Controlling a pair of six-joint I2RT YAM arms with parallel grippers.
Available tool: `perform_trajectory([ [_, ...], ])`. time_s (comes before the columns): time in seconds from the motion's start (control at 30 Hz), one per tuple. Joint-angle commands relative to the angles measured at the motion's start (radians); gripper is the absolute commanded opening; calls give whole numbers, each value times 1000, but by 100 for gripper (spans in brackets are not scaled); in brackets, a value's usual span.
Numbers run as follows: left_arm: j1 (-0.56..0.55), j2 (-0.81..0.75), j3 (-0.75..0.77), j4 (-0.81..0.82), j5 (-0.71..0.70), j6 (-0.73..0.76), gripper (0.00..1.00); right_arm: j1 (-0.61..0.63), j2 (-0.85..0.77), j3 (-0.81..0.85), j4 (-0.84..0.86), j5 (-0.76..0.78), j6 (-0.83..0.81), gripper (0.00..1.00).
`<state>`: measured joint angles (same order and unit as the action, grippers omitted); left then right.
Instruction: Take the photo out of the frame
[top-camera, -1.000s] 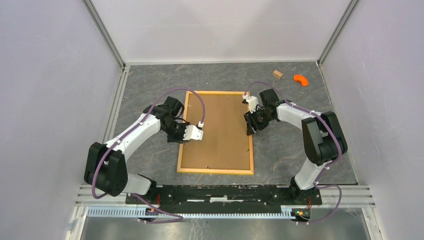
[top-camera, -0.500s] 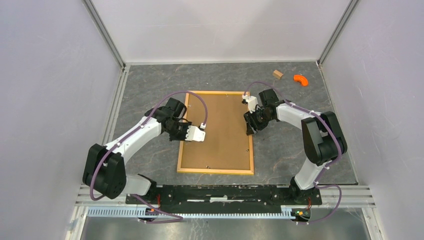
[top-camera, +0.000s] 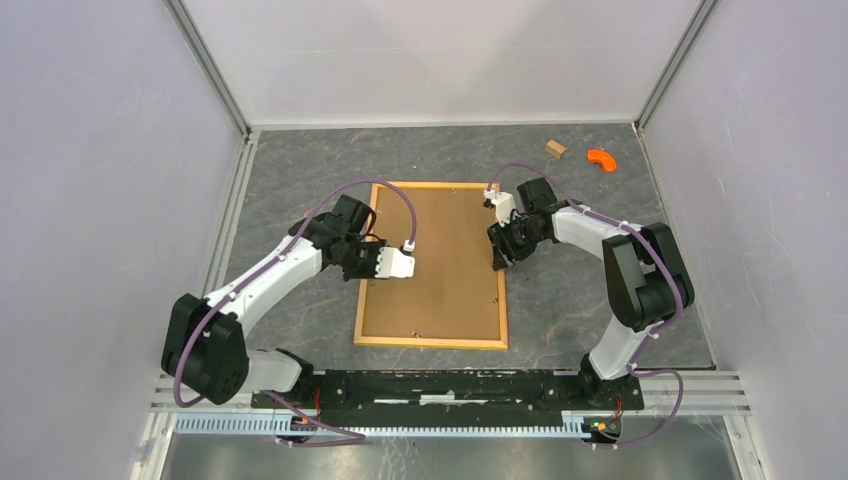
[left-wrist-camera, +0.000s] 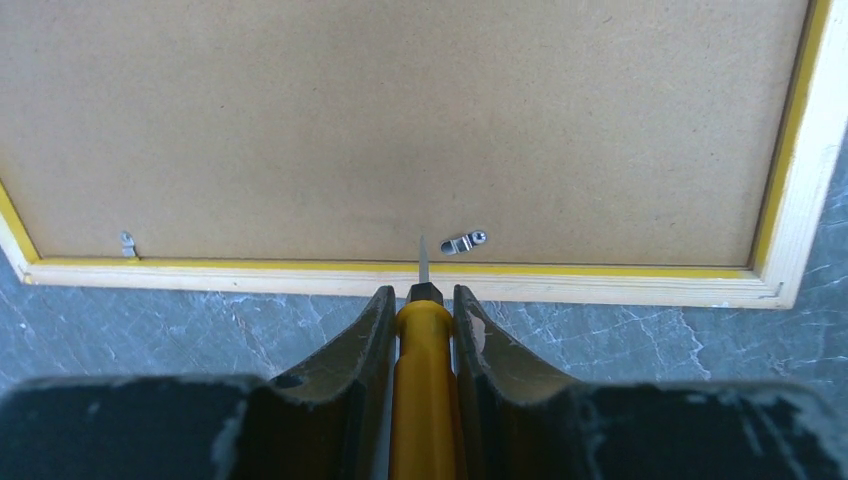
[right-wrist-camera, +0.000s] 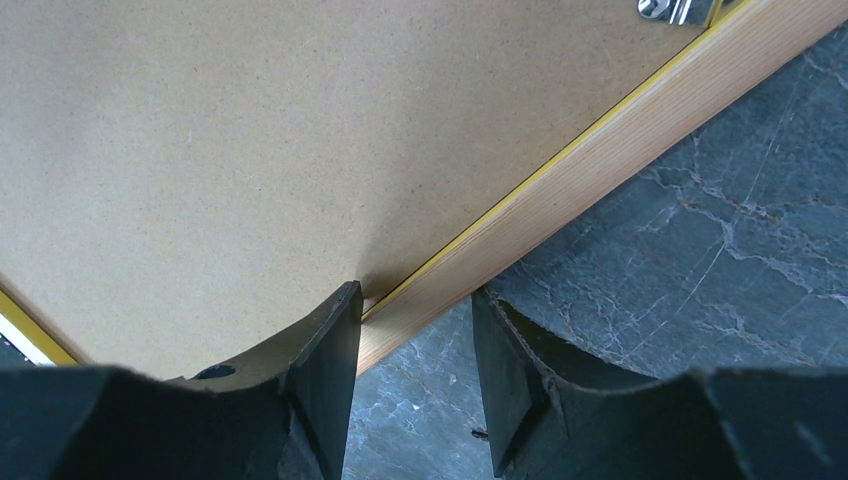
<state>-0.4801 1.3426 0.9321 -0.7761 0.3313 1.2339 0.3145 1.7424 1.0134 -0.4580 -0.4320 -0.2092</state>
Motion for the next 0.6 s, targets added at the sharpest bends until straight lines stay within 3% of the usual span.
perform_trajectory([
  [0.0,-3,-76,53,-51,-15,-164,2,6,21,-8,-9,59,-18,50],
  [0.27,-4,-64,145,-156,-109,-732,2,6,8,-19,-4,55,-13,50],
  [0.57,-5,-275,24,45,-263,-1257,2,6,6,-22,1,38,-4,50],
])
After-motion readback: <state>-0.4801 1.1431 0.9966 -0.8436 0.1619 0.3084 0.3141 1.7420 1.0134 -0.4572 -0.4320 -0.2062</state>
